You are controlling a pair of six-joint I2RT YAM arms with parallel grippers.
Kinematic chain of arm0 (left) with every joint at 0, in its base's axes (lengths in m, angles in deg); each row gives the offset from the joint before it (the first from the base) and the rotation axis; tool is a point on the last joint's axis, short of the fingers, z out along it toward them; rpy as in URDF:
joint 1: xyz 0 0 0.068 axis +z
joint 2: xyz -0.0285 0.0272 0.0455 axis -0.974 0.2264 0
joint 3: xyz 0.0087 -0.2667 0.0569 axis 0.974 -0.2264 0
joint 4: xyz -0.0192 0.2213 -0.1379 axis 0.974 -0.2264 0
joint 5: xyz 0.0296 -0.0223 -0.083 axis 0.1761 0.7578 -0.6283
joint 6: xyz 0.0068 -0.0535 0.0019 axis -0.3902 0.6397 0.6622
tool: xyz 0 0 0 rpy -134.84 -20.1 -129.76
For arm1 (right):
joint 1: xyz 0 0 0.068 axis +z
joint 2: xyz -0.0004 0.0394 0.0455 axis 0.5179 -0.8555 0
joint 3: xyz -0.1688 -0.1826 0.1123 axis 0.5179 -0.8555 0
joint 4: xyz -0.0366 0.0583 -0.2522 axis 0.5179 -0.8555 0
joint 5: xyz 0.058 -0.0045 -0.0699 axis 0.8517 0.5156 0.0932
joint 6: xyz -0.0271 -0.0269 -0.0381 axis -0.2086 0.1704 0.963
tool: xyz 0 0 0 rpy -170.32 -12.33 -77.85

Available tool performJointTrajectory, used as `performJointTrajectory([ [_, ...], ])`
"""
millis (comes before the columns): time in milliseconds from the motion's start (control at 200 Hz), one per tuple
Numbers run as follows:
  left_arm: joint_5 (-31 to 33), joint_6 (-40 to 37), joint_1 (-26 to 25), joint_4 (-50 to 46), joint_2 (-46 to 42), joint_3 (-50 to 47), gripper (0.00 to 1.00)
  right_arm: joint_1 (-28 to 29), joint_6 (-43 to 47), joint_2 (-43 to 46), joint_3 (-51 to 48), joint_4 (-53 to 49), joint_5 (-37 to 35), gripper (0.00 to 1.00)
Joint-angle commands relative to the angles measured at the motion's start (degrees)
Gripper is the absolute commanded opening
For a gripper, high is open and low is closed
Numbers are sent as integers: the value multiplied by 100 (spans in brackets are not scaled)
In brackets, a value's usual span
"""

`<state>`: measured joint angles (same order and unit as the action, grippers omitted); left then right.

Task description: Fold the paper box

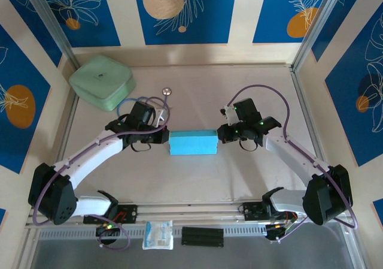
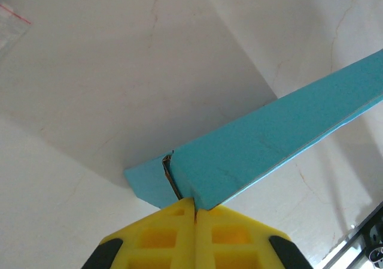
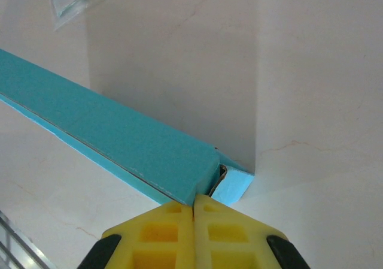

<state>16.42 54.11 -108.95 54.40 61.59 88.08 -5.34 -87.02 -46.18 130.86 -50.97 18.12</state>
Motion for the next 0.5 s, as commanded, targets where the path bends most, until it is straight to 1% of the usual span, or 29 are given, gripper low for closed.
performJointTrajectory([
  [0, -66, 115, -132, -548, 110, -399, 0, 172, -211, -142, -477, -498, -9, 5],
  [155, 349, -43, -180, -565, 247, -437, 0, 178, -213, -120, -448, -514, -228, 5],
  [275, 272, 31, -211, -502, 316, -347, 14, 197, -141, -22, -398, -536, -315, 5],
  [375, 139, 252, -230, -297, 105, -355, 23, 212, -75, 84, -376, -593, -398, 5],
  [495, 205, 386, -227, -168, -181, -371, 34, 219, 34, 156, -290, -720, -541, 5],
])
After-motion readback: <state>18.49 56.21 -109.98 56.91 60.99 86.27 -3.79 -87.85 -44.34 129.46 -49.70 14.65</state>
